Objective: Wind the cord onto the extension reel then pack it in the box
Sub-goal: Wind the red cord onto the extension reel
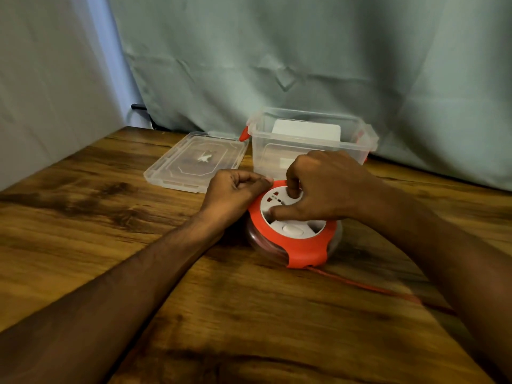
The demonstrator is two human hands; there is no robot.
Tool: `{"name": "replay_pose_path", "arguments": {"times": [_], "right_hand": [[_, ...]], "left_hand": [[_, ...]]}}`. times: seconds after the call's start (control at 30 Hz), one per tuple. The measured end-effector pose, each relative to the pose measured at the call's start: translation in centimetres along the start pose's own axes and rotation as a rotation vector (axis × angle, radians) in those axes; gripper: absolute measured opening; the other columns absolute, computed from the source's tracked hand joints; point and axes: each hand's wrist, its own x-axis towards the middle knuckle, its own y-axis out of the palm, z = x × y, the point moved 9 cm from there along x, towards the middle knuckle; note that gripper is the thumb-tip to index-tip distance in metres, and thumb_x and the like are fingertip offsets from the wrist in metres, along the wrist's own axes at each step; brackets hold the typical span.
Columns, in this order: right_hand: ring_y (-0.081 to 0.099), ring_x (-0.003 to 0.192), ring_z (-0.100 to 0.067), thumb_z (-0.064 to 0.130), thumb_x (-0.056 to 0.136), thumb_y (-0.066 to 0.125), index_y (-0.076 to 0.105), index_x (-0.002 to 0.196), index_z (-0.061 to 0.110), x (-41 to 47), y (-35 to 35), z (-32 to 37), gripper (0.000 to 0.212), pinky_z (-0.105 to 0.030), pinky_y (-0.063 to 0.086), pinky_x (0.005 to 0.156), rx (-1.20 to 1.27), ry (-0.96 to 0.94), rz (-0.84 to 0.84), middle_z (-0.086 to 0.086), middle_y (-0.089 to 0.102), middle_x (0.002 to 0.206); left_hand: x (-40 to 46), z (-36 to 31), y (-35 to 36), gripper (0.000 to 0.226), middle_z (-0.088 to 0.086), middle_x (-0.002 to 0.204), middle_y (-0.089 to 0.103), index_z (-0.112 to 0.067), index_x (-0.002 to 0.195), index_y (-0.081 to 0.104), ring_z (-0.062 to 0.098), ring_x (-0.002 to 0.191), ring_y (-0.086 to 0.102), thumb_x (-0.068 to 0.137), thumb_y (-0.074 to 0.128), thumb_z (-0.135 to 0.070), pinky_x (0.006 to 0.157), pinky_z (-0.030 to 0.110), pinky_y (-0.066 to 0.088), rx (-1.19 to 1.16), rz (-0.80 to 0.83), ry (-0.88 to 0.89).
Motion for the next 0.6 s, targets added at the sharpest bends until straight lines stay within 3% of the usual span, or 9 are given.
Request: {"name": "replay_pose_path", "arguments": {"times": [0.07,0.13,0.23,0.47,0.53,0.6], "right_hand": [[0.039,0.052,0.0,0.094,0.06,0.041,0.041,0.058,0.034,0.1,0.1,-0.2,0.061,-0.019,0.022,0.049,0.004,0.04,-0.016,0.02,0.037,0.056],[0.04,0.052,-0.003,0.094,0.061,0.043,0.034,0.059,0.033,0.1,0.4,-0.4,0.062,-0.021,0.026,0.051,-0.004,0.08,-0.023,0.019,0.035,0.056],[0.045,0.056,-0.008,0.094,0.064,0.045,0.04,0.066,0.031,0.1,1.2,-1.4,0.063,-0.026,0.036,0.058,-0.004,0.142,-0.014,0.014,0.04,0.06],[0.058,0.056,-0.003,0.094,0.065,0.043,0.054,0.065,0.029,0.2,2.1,-2.7,0.066,-0.025,0.045,0.05,0.108,0.193,0.087,0.013,0.054,0.059],[0.057,0.057,-0.002,0.085,0.072,0.05,0.055,0.064,0.031,0.3,1.3,-2.2,0.055,-0.025,0.043,0.051,0.117,0.117,0.094,0.012,0.057,0.062],[0.056,0.054,-0.002,0.058,0.082,0.069,0.057,0.065,0.033,0.2,0.6,-0.9,0.032,-0.019,0.04,0.051,0.284,-0.025,0.149,0.015,0.059,0.058]], "left_hand": [[0.0,0.0,0.0,0.02,0.002,0.096,0.083,-0.011,0.107,0.08,0.014,0.085,0.08,0.095,0.071,-0.025,0.079,0.03,0.064,0.006,0.0,-0.002],[0.0,0.0,0.0,0.02,0.001,0.096,0.083,-0.013,0.106,0.081,0.014,0.084,0.08,0.095,0.071,-0.026,0.077,0.029,0.065,0.01,0.003,-0.006],[0.0,0.2,0.1,0.017,-0.001,0.092,0.083,-0.016,0.104,0.082,0.013,0.081,0.08,0.095,0.071,-0.026,0.07,0.024,0.063,0.001,0.012,-0.008],[0.1,0.3,0.2,0.017,0.001,0.09,0.083,-0.014,0.103,0.082,0.016,0.078,0.08,0.094,0.073,-0.025,0.068,0.025,0.062,0.0,0.006,-0.016],[0.0,0.2,0.1,0.017,0.002,0.089,0.083,-0.013,0.102,0.082,0.017,0.079,0.08,0.094,0.073,-0.025,0.07,0.028,0.063,-0.007,0.004,-0.014],[0.0,0.1,0.1,0.016,0.004,0.089,0.083,-0.013,0.102,0.082,0.019,0.081,0.08,0.094,0.072,-0.024,0.074,0.032,0.064,-0.001,0.003,-0.001]]}}
